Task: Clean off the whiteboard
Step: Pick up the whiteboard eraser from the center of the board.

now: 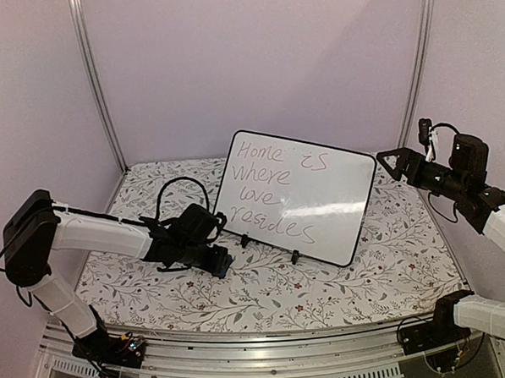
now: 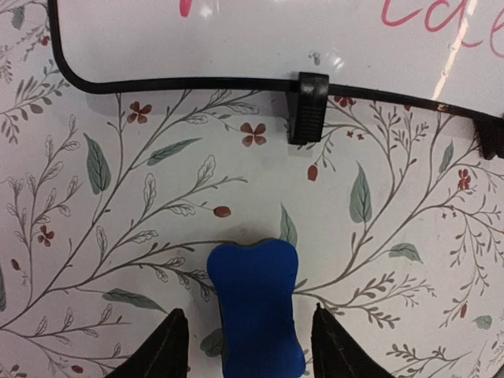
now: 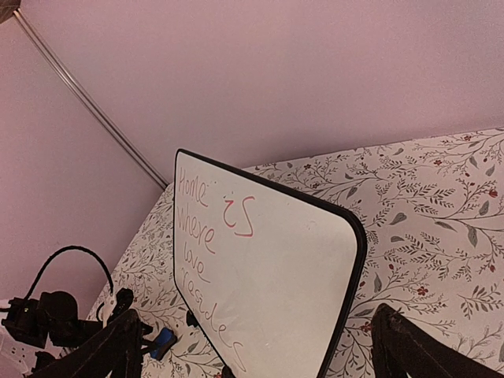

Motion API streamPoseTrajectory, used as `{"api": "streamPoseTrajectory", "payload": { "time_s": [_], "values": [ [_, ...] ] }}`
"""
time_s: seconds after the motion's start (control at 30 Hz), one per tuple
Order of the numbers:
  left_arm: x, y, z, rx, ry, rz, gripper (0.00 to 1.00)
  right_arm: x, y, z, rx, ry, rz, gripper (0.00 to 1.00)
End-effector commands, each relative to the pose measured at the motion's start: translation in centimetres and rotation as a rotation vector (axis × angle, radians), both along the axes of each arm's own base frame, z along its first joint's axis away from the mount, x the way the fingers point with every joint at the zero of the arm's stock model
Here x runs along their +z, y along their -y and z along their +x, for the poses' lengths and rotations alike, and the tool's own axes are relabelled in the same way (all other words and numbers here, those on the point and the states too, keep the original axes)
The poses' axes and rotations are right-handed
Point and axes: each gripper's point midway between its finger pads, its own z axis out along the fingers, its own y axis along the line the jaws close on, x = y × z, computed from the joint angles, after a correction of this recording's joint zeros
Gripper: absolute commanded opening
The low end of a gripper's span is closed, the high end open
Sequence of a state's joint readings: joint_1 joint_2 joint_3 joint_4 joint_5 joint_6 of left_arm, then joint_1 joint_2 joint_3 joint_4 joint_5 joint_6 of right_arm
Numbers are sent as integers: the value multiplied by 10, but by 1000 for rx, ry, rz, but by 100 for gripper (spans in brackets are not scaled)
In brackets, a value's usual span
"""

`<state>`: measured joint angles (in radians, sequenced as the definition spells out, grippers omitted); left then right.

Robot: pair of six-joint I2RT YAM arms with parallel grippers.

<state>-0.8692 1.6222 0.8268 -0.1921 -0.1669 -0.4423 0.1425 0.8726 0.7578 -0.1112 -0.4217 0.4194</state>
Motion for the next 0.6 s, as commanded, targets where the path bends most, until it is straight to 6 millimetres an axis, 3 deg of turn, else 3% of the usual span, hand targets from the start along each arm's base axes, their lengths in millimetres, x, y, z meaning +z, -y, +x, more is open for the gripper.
{"api": "streamPoseTrajectory", "payload": {
  "time_s": [0.0, 0.57],
  "values": [
    [-10, -1, 2, -5, -13, 4, 51, 5, 2, 1, -4, 13, 0, 99],
    [-19, 0, 4, -3, -26, 6, 49, 2, 3, 1, -9, 10, -2, 99]
  ]
}}
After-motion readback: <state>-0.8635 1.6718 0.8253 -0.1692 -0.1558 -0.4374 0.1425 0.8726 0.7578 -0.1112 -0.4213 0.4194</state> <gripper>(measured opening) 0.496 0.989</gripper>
